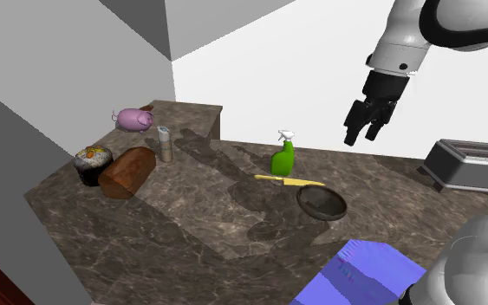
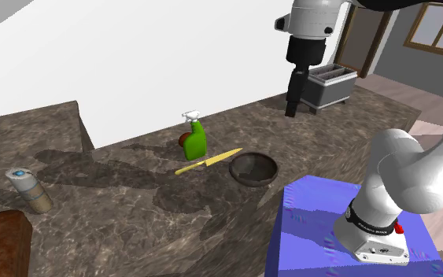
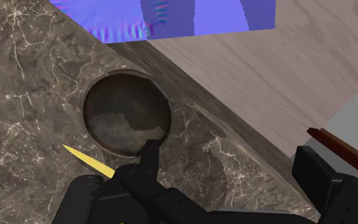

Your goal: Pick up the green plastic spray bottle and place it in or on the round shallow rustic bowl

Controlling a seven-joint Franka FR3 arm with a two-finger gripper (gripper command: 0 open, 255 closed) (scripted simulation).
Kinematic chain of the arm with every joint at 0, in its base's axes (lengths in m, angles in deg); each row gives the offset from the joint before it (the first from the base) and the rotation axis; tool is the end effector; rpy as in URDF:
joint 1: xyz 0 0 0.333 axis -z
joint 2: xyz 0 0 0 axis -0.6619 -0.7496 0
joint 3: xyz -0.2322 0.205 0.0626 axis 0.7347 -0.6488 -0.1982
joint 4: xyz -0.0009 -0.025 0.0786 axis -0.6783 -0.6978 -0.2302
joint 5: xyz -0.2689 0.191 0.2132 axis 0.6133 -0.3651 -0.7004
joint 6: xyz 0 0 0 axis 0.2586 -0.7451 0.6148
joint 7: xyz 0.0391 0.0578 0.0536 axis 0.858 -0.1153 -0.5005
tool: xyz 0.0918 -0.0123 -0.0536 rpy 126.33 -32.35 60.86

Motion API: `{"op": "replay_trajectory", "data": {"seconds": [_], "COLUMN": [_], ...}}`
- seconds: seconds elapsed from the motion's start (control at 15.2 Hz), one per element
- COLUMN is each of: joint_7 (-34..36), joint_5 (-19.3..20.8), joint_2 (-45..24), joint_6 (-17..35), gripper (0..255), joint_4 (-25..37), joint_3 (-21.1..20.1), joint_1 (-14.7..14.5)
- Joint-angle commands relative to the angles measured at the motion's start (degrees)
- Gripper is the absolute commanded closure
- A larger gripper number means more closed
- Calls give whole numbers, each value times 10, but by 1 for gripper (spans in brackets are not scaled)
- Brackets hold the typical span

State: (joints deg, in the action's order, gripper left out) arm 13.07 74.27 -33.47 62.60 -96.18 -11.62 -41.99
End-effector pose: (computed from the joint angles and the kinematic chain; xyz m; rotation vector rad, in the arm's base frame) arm 0.2993 -0.0035 0.6217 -3.0415 0.1871 -0.0051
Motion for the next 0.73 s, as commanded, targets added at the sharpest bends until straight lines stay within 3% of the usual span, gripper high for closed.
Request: {"op": "replay_trajectory", "data": {"seconds": [0.0,0.66], "joint_7": [0,-206], "joint_5": [0,53], "joint_2": [0,-144], "joint_6": [0,119], "gripper": [0,0], "joint_4": [0,27], "joint_3": [0,108], "joint_1": [0,-17]}}
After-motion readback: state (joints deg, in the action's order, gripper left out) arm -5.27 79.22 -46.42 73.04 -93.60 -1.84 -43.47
